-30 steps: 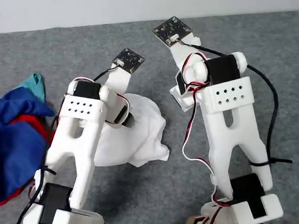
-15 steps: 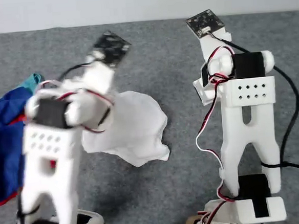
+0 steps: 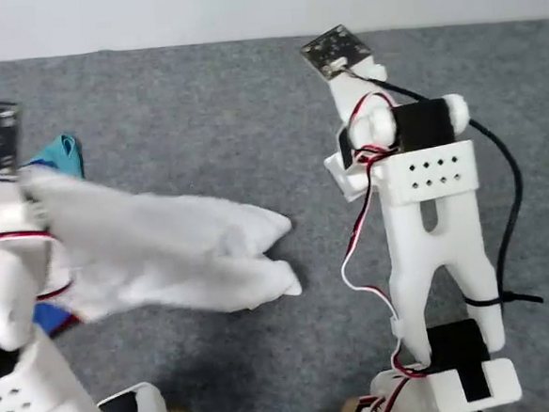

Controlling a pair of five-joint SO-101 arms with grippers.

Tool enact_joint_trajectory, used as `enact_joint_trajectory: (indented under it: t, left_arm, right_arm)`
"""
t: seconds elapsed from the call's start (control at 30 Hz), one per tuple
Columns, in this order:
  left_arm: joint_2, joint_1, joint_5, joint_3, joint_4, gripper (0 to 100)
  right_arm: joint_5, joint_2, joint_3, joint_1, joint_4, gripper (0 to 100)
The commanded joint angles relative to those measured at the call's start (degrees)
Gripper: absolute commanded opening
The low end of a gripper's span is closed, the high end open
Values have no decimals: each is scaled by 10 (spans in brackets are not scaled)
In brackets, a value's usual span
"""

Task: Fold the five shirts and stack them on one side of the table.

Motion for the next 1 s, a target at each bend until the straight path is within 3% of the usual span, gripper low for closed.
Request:
enact_joint_trajectory:
  t: [0.0,0.3,0.5,0.7,0.97]
  left_arm:
    - [-11,-88,-11,-16,1,5]
    - [-14,-169,-13,95,-43,5]
    - [-14,-183,-13,153,-51,5]
    - [-14,-180,-13,212,-64,5]
    - [-14,-180,-13,299,-105,5]
  right_arm:
    - [-5,-22,-3,-44,22,186]
    - [-5,66,-5,-159,18,190]
    - [-4,175,-11,-215,-38,194]
    - [-37,273,-127,-225,-66,303]
    - [-50,415,-307,-236,-62,303]
